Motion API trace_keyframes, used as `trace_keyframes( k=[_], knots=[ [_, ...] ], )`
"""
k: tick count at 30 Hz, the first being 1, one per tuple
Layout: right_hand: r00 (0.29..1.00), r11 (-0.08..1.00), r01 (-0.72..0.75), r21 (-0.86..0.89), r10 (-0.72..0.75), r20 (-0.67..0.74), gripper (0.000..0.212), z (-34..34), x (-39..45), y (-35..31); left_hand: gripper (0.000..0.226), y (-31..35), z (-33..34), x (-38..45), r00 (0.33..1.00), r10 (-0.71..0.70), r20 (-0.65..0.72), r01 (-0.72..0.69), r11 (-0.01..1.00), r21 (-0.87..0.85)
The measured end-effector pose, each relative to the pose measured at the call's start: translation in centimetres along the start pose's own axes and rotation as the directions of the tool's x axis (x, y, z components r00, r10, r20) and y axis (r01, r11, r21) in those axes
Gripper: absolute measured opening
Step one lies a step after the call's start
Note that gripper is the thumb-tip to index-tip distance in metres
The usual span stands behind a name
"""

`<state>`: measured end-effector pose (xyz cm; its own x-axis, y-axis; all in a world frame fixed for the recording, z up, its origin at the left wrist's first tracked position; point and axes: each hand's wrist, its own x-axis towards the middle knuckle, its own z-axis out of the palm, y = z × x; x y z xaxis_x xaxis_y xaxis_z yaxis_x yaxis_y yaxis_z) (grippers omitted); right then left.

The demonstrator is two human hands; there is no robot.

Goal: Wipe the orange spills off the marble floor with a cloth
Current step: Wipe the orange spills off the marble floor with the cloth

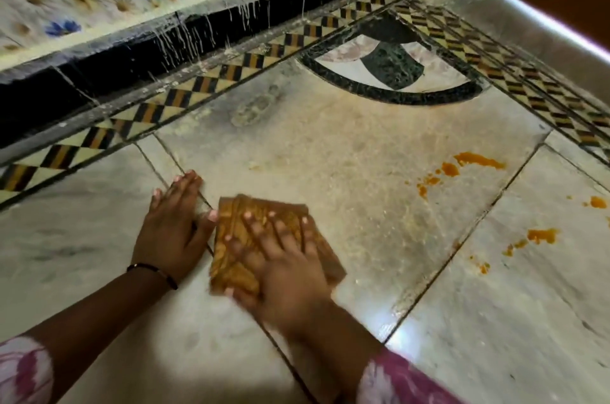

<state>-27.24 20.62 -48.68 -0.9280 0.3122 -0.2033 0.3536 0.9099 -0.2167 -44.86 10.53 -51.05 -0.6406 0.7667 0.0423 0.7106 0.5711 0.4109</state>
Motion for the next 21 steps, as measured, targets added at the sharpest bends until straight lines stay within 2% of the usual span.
trace_keyframes(
  k=[3, 6, 9, 11, 13, 15, 17, 19, 21],
  knots=[
    [0.99, 0.99, -0.14, -0.013, 0.14, -0.003, 0.068, -1.9, 3.3, 5.2, 0.077, -0.2, 0.2, -0.1, 1.0, 0.024, 0.008, -0.025, 0.999, 0.026],
    [0.956, 0.957, -0.289, -0.001, 0.288, -0.049, 0.069, -2.7, 1.2, 9.1, 0.074, -0.2, 0.1, -0.2, 1.0, 0.028, -0.007, -0.028, 1.0, -0.002],
    [0.898, 0.909, -0.416, 0.037, 0.417, -0.138, 0.063, -1.4, -3.5, 9.0, 0.072, -0.2, 0.1, -0.3, 1.0, 0.029, -0.008, -0.029, 1.0, -0.009],
    [0.875, 0.885, -0.463, 0.047, 0.465, -0.134, 0.061, -0.1, -5.7, 6.4, 0.075, -0.2, 0.2, -0.3, 0.999, 0.033, -0.013, -0.033, 0.999, -0.008],
    [0.907, 0.911, -0.409, 0.054, 0.412, -0.08, 0.061, 0.4, -6.2, 2.6, 0.078, -0.2, 0.2, -0.3, 0.999, 0.034, -0.011, -0.035, 0.999, -0.011],
    [0.961, 0.96, -0.276, 0.049, 0.277, -0.021, 0.06, 0.7, -4.5, -1.0, 0.078, -0.2, 0.1, -0.3, 0.999, 0.044, -0.012, -0.044, 0.999, -0.011],
    [0.991, 0.99, -0.13, 0.061, 0.132, -0.027, 0.055, 0.2, -0.9, -3.1, 0.076, -0.3, 0.1, -0.3, 0.998, 0.057, -0.019, -0.058, 0.998, -0.02],
    [0.998, 0.988, -0.042, 0.152, 0.048, -0.039, 0.052, -1.0, 3.9, -2.8, 0.077, -0.4, 0.1, -0.4, 0.998, 0.049, -0.029, -0.05, 0.997, -0.06],
    [0.996, 0.971, -0.084, 0.223, 0.082, 0.016, 0.052, -2.7, 8.2, -0.1, 0.079, -0.4, 0.1, -0.5, 0.999, 0.029, -0.026, -0.031, 0.997, -0.069]
  ],
)
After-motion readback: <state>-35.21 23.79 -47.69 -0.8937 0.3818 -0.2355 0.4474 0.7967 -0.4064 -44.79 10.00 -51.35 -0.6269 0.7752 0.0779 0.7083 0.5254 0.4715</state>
